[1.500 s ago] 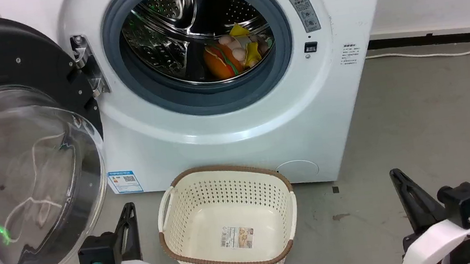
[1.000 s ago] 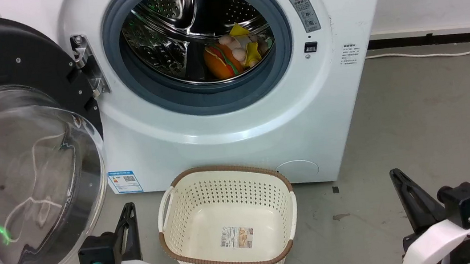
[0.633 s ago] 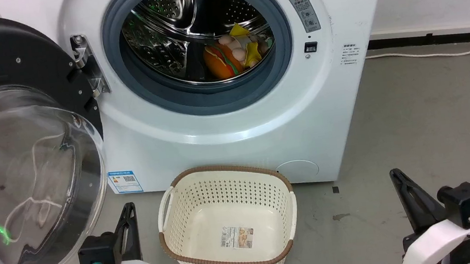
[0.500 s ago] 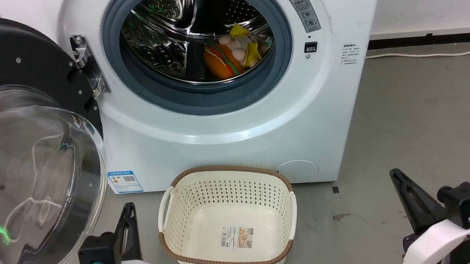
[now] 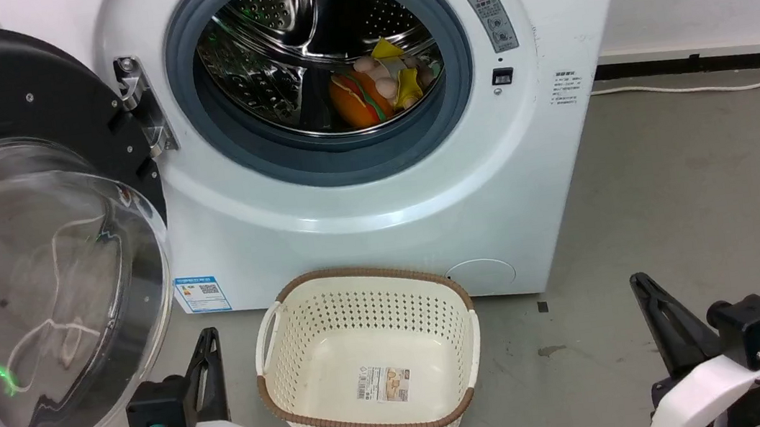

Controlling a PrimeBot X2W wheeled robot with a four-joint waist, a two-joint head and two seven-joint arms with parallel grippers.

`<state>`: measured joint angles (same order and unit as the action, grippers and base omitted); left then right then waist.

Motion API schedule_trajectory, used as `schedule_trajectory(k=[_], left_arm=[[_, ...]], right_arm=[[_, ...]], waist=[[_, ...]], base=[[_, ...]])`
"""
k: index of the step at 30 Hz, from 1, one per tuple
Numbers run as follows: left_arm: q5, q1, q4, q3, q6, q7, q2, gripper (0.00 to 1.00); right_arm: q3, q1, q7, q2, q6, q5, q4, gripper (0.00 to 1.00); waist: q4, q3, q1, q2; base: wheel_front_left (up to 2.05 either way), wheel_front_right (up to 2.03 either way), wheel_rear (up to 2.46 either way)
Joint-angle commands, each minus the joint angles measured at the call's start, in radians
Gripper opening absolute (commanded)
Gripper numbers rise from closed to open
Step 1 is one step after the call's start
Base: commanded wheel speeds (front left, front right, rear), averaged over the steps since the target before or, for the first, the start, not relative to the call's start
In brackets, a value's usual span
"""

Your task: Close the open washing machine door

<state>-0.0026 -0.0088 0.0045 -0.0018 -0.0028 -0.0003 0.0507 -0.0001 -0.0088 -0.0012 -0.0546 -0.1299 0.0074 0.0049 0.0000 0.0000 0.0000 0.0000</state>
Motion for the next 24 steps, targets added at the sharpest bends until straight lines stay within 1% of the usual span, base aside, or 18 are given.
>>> schedule_trajectory(k=[1, 10, 11, 24], left_arm=[[0.003, 0.009, -0.005, 0.002, 0.003, 0.0, -0.001, 0.0], [0.003, 0.009, -0.005, 0.002, 0.003, 0.0, -0.001, 0.0], [0.0, 0.0, 0.0, 0.0, 0.0, 0.0, 0.0, 1.0], [-0.002, -0.003, 0.003, -0.009, 0.0, -0.022, 0.0, 1.0]], right_arm=[[0.0, 0.009, 0.001, 0.004, -0.001, -0.007, -0.005, 0.0], [0.0, 0.009, 0.001, 0.004, -0.001, -0.007, -0.005, 0.0], [0.0, 0.0, 0.0, 0.0, 0.0, -0.001, 0.0, 1.0], [-0.012, 0.002, -0.022, 0.0, 0.0, 0.015, 0.003, 1.0]], waist=[[0.0, 0.0, 0.0, 0.0], [0.0, 0.0, 0.0, 0.0], [0.0, 0.0, 0.0, 0.0], [0.007, -0.001, 0.0, 0.0]], base=[[0.0, 0.0, 0.0], [0.0, 0.0, 0.0], [0.0, 0.0, 0.0], [0.0, 0.0, 0.0]])
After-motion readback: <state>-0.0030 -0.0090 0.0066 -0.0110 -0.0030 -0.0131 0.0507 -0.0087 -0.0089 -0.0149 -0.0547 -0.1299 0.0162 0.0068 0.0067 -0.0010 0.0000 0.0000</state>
